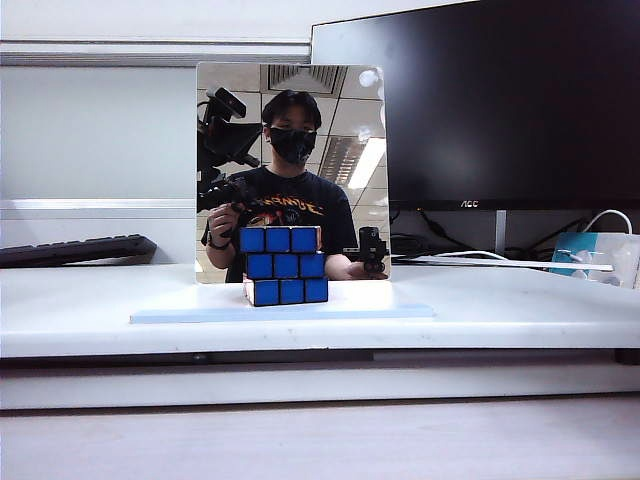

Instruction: Move the the Rubik's Cube near the mirror.

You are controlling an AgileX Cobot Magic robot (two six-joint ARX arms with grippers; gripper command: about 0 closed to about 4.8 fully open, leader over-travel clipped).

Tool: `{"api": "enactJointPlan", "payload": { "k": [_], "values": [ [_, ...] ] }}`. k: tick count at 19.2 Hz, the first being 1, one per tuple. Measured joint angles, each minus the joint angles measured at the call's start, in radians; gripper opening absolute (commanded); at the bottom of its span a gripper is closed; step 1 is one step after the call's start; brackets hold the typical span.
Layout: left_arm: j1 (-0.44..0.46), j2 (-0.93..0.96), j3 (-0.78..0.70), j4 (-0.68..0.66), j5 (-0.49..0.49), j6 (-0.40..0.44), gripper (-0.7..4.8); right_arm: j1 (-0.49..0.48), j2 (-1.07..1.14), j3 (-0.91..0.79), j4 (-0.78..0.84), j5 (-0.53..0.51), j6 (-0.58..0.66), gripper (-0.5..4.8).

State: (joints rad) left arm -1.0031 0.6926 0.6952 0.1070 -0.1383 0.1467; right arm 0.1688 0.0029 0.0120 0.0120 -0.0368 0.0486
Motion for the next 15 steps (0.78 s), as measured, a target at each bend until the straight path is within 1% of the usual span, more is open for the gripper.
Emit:
{"api": "enactJointPlan", "payload": {
  "k": [1,2,3,4,6,9,15],
  "values": [
    [0.0,-0.017,0.0,-0.013,0.031,0.005,-0.05,0.0,0.0,0.0,0.001,0.028,0.0,-0.01],
    [0.0,-0.036,0.0,-0.035,0.061,0.011,-0.05,0.0,0.0,0.0,0.001,0.037,0.0,-0.01],
    [0.0,-0.072,0.0,-0.07,0.116,0.026,-0.05,0.0,0.0,0.0,0.001,0.037,0.0,-0.01],
    [0.0,-0.103,0.0,-0.099,0.136,0.039,-0.05,0.0,0.0,0.0,0.001,0.037,0.0,-0.01],
    [0.0,-0.154,0.0,-0.143,0.136,0.056,-0.04,0.0,0.0,0.0,0.001,0.037,0.0,0.0],
    [0.0,-0.227,0.0,-0.221,0.118,0.059,-0.01,0.0,0.0,0.0,0.001,0.037,0.0,-0.01],
    [0.0,-0.217,0.0,-0.266,0.116,0.059,-0.01,0.0,0.0,0.0,0.002,0.037,0.0,0.0]
  ]
}}
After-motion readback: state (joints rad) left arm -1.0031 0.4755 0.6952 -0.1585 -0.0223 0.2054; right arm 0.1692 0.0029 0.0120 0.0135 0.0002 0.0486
